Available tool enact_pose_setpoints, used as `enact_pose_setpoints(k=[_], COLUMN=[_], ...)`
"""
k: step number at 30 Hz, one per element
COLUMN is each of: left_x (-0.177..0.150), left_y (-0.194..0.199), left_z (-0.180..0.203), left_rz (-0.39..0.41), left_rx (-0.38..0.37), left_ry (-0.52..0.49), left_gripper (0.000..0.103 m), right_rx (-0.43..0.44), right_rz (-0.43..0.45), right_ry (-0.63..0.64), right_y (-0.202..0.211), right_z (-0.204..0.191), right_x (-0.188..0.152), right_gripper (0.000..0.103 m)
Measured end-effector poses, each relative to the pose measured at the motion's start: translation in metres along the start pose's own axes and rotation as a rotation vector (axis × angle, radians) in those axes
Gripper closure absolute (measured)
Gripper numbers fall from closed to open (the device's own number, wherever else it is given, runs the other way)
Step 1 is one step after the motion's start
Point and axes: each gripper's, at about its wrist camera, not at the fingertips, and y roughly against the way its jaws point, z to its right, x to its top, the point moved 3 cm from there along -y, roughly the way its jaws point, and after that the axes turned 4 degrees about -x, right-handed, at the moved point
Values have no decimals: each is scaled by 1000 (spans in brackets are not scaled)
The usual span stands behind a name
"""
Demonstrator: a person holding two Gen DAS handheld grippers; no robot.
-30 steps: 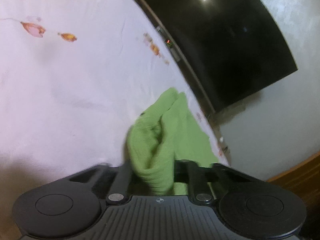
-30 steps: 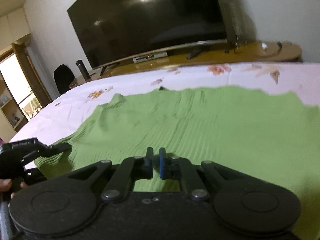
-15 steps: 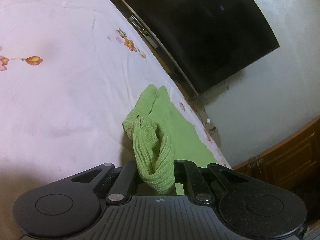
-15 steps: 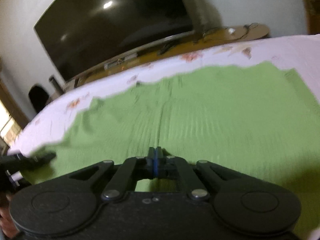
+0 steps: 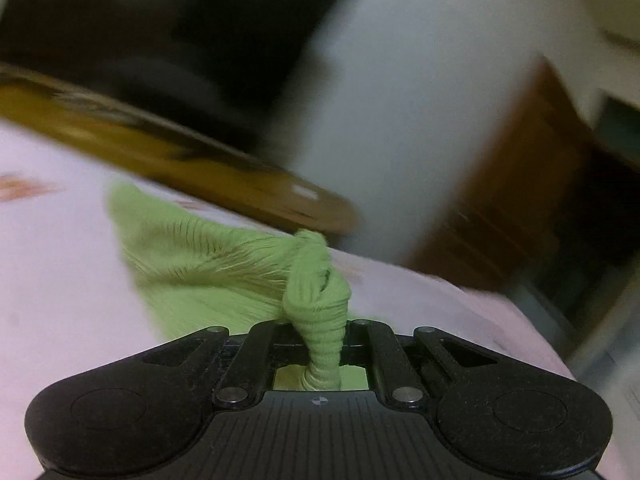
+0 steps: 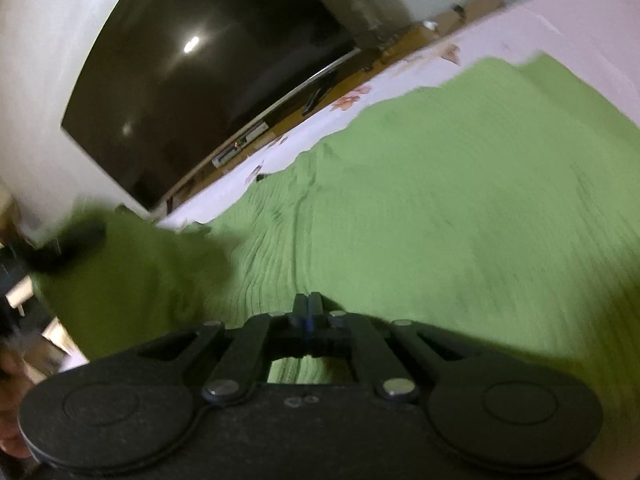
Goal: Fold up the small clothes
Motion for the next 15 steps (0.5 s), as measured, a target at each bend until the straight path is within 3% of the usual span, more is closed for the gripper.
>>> enact_pose_setpoints(k=[3, 6, 7, 10, 12, 13, 14, 15], left_x=[-19, -69, -85, -101, -93, -84, -74, -64], left_y=[-69, -132, -142, -137, -118, -105, -91, -71], left_z=[57, 89, 95, 103, 101, 99, 93, 85], left_rz=[-153, -385, -430, -430, -404, -371, -329, -287], left_rx=[-151, -239, -244, -285, -309, -308, -303, -307], left_ry=[-57, -65, -78, -71, -41, -43, -46, -44], left_gripper=[96, 96, 95, 93, 66, 38, 23, 21], right_rx=[19, 25, 6, -1, 26, 34, 39, 47], right_rz=[12, 65, 95, 105, 98, 99, 93, 88], right_ry=[-74, -211, -278, -417, -486, -494, -507, -515], right_y=[9, 41, 57, 92, 104, 108, 112, 116], right_z=[13, 41, 57, 100, 118, 121, 124, 125], right_x=[-1, 1, 0, -6, -9, -8, -8, -9], right_gripper=[103, 103, 103, 103, 103, 101, 97, 90])
